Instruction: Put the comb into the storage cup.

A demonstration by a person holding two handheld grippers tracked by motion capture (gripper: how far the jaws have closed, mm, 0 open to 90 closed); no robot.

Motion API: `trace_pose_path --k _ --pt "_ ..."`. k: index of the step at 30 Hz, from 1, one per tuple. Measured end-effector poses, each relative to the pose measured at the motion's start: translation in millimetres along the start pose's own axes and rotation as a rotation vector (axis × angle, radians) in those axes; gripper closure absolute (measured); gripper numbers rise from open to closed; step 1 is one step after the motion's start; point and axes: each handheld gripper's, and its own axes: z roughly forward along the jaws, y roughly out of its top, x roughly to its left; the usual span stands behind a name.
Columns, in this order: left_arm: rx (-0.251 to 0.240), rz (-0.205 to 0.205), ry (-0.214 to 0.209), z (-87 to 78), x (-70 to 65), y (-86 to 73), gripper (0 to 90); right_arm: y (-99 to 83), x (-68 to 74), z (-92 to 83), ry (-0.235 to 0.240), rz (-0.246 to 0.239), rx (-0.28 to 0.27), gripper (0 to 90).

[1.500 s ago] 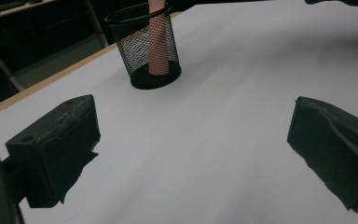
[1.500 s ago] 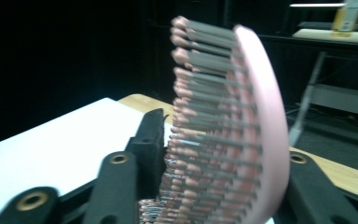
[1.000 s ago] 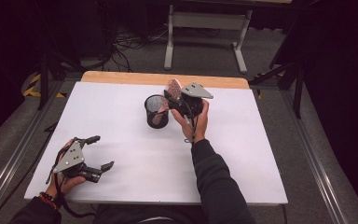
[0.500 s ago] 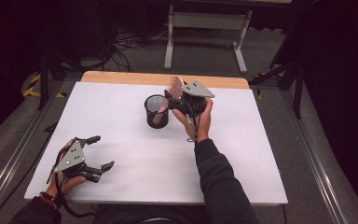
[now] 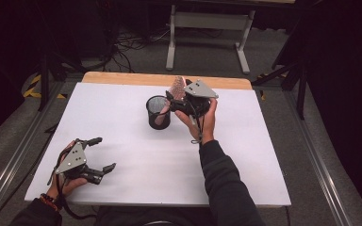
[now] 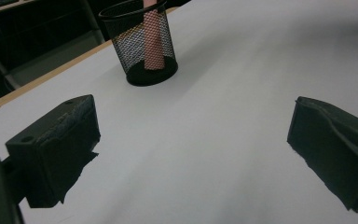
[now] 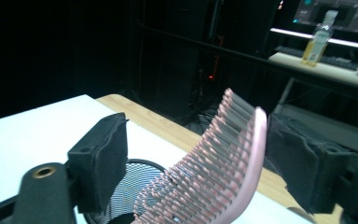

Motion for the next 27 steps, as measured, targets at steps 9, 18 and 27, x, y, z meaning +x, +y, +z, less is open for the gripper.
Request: trace_pose_path --k 9,18,27 --pt "0.003 0.004 -0.004 1.0 -0.8 -0.1 3.1 4.8 4.2 -4.2 0.004 -0.036 -0.004 14.2" --pt "0.0 0.005 -0.003 1.1 -1.5 0.3 3.1 7.4 9.8 -7.6 0.01 -0.075 -0.004 10.6" --pt "0.004 0.006 -0.006 1.6 -1.7 0.8 3.2 8.3 8.0 -16.1 0.007 -0.09 -0.006 10.6"
